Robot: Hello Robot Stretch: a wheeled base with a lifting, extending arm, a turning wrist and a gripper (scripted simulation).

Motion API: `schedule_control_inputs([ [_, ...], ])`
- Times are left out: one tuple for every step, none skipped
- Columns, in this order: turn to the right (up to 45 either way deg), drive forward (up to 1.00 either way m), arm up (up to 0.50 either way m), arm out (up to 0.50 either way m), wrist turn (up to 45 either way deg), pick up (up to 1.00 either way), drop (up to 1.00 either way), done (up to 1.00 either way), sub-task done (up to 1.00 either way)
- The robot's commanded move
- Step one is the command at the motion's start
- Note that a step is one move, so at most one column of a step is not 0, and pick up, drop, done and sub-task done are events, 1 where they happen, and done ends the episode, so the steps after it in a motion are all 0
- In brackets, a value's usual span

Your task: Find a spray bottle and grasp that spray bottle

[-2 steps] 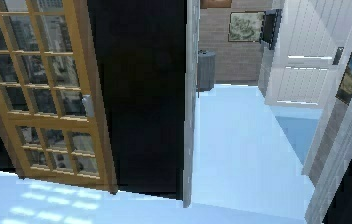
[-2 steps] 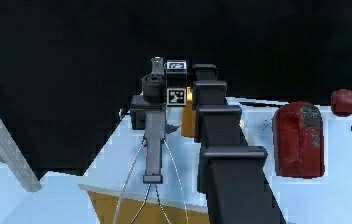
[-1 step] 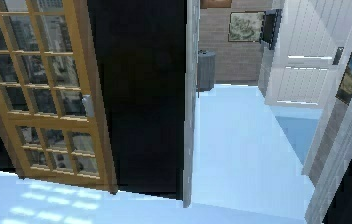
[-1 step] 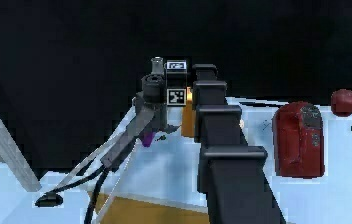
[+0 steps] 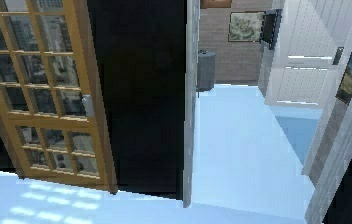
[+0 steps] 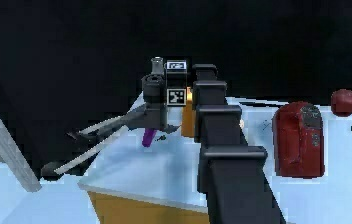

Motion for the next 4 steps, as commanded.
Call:
schedule_control_inputs([
  [0.0,0.0,0.0,0.0,45.0,0.0,0.0,0.0,0.0],
  [0.0,0.0,0.0,0.0,30.0,0.0,0.0,0.0,0.0],
  [0.0,0.0,0.0,0.0,0.0,1.0,0.0,0.0,0.0],
  [0.0,0.0,0.0,0.0,0.0,0.0,0.0,1.0,0.0],
])
